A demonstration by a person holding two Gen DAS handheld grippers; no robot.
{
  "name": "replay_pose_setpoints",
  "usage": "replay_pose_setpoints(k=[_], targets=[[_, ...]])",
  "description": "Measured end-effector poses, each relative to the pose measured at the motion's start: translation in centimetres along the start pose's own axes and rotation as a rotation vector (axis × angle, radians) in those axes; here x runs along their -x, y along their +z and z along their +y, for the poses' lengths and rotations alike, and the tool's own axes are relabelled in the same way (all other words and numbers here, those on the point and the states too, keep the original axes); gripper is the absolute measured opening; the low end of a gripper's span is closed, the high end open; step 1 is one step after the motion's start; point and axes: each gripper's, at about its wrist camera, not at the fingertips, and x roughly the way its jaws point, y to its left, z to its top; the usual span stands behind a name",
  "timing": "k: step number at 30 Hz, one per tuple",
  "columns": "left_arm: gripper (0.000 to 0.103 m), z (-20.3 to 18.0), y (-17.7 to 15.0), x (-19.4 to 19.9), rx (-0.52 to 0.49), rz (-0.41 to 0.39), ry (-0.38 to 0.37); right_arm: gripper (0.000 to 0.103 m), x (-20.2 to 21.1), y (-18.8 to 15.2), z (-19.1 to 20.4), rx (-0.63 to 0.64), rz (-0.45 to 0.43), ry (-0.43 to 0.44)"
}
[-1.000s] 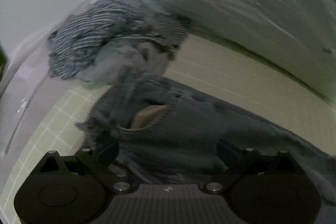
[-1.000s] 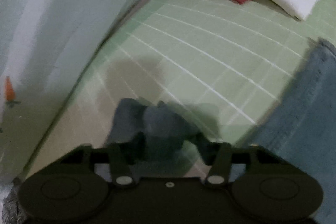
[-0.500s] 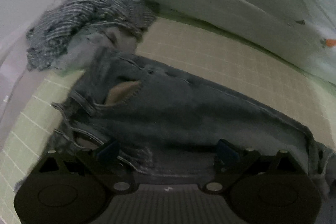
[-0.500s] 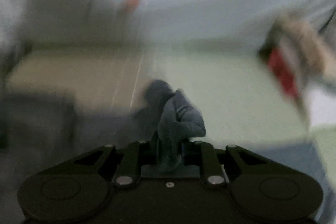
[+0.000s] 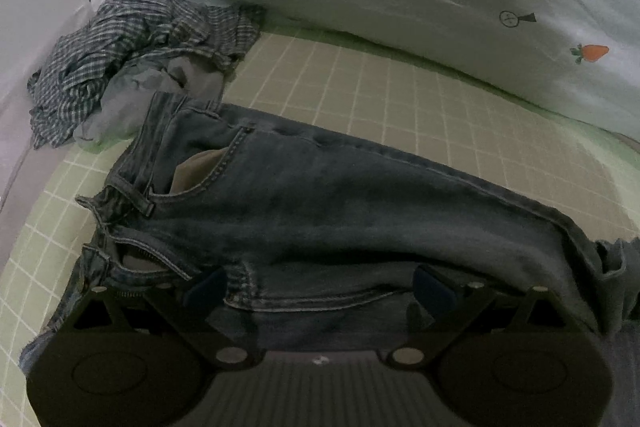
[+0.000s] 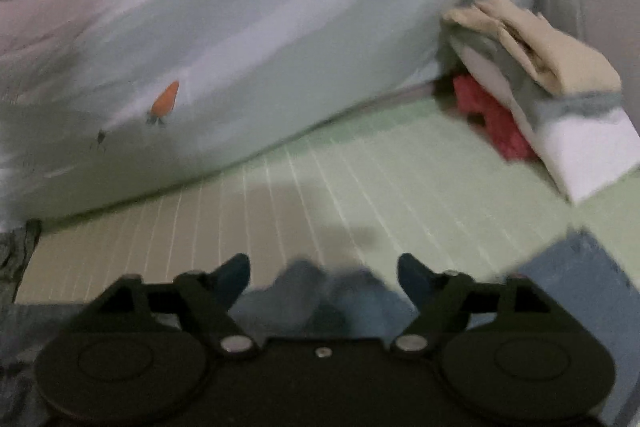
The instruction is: Fold clothes
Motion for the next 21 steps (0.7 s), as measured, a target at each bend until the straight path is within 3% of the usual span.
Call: replay_pose_setpoints(k=[3,8,11,13,14,15,18,21], targets=[[0.099,0.0,0.0,0.1,0.006,0.005,0.007,0.09,-3.2,1.2,-0.4,0.019,0.065,0.049],[0.099,0.1,0.0,0.5,0.019,0.0,0.024,0.089,-9.1,1.3,-1.9,0.025,0.272,0.03],[0.099,0.0,-0.3,1.0,0.03,-0.006,0.028,0.075,-8.7,0.4,-3.1,-0.014,0.333,0.101],[0.099,-0.3,-1.0,1.4,0.028,-0.001,0.017,0.045,-6.5,-0.2,-3.4,-0.008,0.304,0.148],[0.099,-0.5,-1.3,1.6,0.021,0.001,0.01,0.037,-5.3,-0.5,-3.6,0.003,0.287,0.175],[0.099,-0.6,-1.6,1.8,0.013,0.004,0.002,0.019,-4.1,-0.7,-3.7,0.014,0.269,0.202],[0.099,-1.5,-2.7,2.8,-0.026,0.0,-0.022,0.01,0.3,-1.5,-3.2,0.095,0.189,0.238],[0.099,-2.4,-3.9,3.7,-0.065,-0.003,-0.051,0.009,3.9,-2.4,-2.1,0.14,0.137,0.286]])
